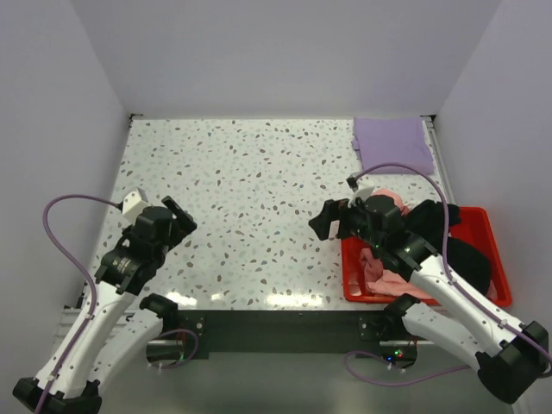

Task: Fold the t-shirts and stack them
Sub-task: Grab the tshirt from the pile

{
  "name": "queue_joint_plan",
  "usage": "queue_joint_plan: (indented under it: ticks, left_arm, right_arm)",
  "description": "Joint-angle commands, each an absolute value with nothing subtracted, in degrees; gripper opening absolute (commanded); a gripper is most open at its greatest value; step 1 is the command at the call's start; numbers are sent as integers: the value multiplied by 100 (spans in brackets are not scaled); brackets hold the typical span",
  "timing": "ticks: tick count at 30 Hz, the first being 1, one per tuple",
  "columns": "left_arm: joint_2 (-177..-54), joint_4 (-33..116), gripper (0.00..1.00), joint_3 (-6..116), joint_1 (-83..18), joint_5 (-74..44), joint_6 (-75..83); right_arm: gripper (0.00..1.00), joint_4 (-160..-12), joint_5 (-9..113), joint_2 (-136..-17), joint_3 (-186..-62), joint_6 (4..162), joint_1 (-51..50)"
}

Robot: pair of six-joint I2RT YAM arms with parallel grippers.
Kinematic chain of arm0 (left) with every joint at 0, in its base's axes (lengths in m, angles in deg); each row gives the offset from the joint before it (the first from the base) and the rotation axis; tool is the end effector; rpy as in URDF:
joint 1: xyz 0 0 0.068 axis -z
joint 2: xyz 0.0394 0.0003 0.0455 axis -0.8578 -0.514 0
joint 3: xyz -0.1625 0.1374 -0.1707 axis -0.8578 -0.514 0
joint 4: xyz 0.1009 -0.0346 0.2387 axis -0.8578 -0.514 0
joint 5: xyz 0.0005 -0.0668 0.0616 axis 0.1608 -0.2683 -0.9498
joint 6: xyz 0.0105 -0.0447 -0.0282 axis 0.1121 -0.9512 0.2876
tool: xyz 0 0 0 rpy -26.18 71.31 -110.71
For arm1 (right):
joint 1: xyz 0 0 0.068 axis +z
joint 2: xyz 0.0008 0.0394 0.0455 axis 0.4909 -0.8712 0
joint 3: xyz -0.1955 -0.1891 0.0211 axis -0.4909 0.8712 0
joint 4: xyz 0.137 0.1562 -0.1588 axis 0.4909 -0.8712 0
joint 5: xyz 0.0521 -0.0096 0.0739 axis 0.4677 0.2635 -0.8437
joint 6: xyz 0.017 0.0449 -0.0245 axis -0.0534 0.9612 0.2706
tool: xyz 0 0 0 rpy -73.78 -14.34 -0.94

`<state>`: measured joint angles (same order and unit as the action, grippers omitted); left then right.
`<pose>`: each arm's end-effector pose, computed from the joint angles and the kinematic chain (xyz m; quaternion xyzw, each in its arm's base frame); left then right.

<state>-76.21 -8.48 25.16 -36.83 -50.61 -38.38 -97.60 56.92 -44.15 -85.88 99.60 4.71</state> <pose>0.1195 -0.0311 0.2854 -0.3381 0.8237 -0.0779 0.4485 0.1633 0.1128 0.2804 -0.0908 0.8307 0.2823 0.4711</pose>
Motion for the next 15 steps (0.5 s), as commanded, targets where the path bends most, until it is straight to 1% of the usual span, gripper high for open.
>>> queue_joint_plan:
  ticks: [1,5,6,7,9,10,11,12,14,15]
  left_arm:
    - [-7553,-576,100,2500,-3710,-5029,-3714]
    - [-7492,-418,100,2351,-3710,-5011,-3688]
    - [-7491,-357,100,2334,-3710,-4985,-3688]
    - [-7518,-330,100,2325,-3710,-4897,-3644]
    - [-7553,-251,100,2316,-3710,-4861,-3565]
    - [-7614,-251,100,2307,-3710,-4879,-3538]
    - [-7649,-242,100,2307,-3710,-4879,-3547]
    - [-7676,-242,100,2307,-3710,-4862,-3547]
    - [-7781,-242,100,2307,-3710,-4809,-3503]
    - [-7799,-242,100,2281,-3710,-4817,-3503]
  right_arm:
    - [99,-9621,5814,-4385,-8887,10204,479]
    - [99,-10236,6576,-4569,-9291,10064,479]
    - [99,-10777,7484,-4709,-9441,10099,470]
    - [99,-11096,7954,-4832,-9790,10229,462]
    - [99,-11920,8763,-5208,-10117,10283,453]
    - [99,-12151,9438,-5350,-10380,10370,409]
    - [99,-12354,9818,-5482,-10513,10476,357]
    - [99,-12756,10014,-5797,-10636,10590,112]
    - [99,-12918,9640,-6053,-10892,10574,-257]
    - [99,-12779,9472,-6159,-10901,10487,-625]
